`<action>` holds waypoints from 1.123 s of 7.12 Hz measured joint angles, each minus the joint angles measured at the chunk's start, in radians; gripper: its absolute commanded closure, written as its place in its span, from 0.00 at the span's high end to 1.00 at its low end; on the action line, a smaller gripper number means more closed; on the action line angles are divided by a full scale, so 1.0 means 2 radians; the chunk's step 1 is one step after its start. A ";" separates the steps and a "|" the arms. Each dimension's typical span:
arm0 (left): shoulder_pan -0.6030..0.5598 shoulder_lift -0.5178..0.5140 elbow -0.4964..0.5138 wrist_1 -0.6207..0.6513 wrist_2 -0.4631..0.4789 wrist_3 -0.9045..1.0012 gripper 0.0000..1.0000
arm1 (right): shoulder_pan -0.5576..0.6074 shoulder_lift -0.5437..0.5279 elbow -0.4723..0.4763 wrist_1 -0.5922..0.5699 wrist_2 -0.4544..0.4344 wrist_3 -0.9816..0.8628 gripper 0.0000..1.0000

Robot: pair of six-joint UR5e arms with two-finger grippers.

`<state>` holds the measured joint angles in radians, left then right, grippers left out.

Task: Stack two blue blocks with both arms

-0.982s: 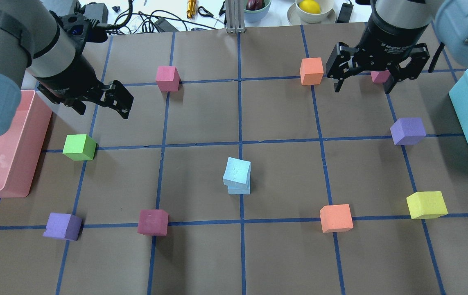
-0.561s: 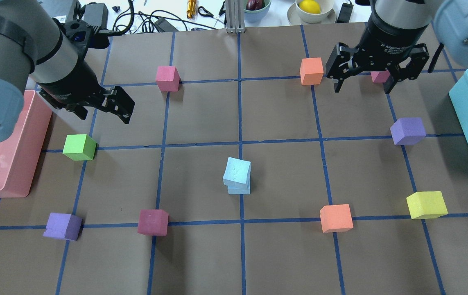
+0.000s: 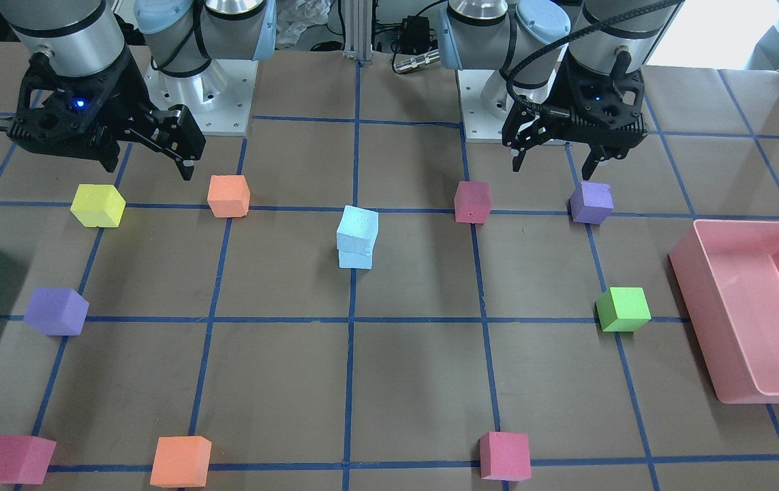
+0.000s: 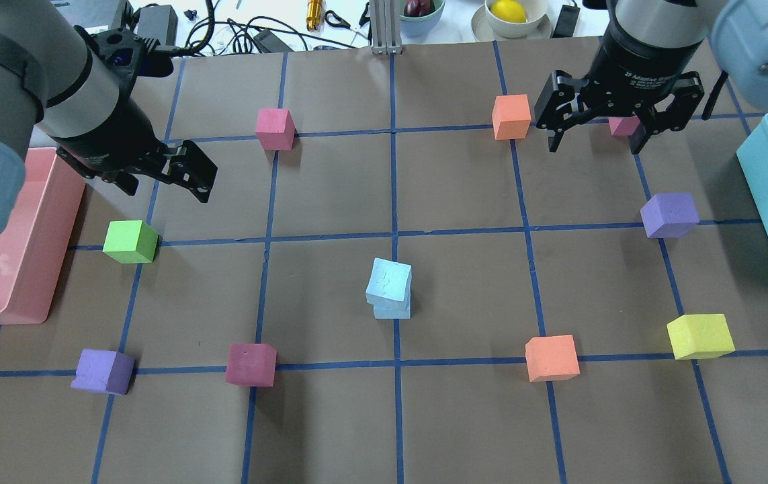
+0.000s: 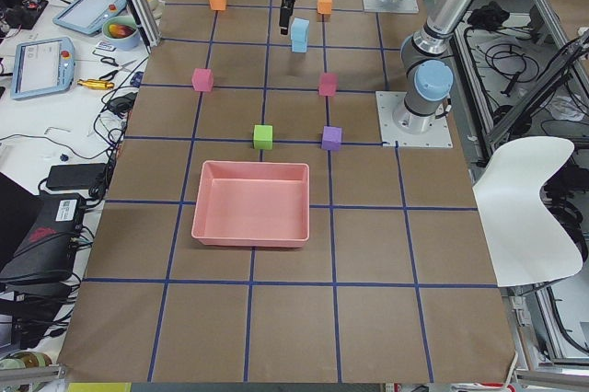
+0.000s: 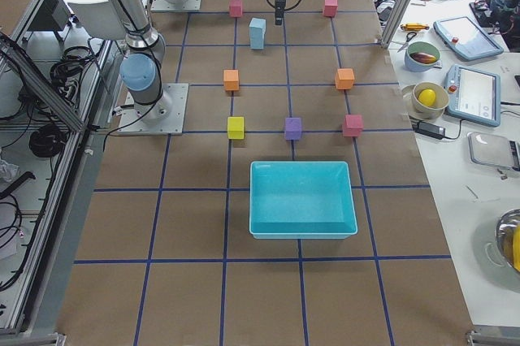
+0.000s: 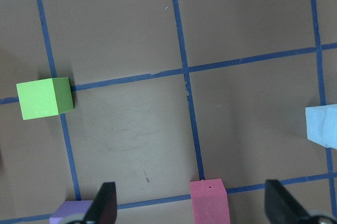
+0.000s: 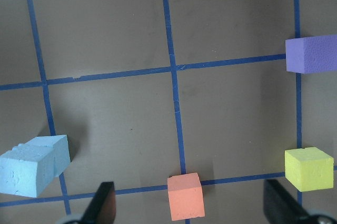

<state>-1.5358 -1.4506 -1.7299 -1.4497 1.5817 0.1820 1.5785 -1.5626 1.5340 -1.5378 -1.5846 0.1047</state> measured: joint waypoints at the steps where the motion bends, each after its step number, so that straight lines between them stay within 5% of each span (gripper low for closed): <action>1: 0.000 0.003 0.000 -0.001 0.000 0.000 1.00 | 0.000 0.000 0.000 0.000 0.000 0.000 1.00; 8: 0.007 0.005 -0.019 0.009 0.000 0.002 1.00 | 0.000 0.001 0.000 -0.001 0.000 0.000 1.00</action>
<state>-1.5227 -1.4401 -1.7677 -1.4316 1.5825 0.1861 1.5785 -1.5616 1.5337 -1.5401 -1.5850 0.1043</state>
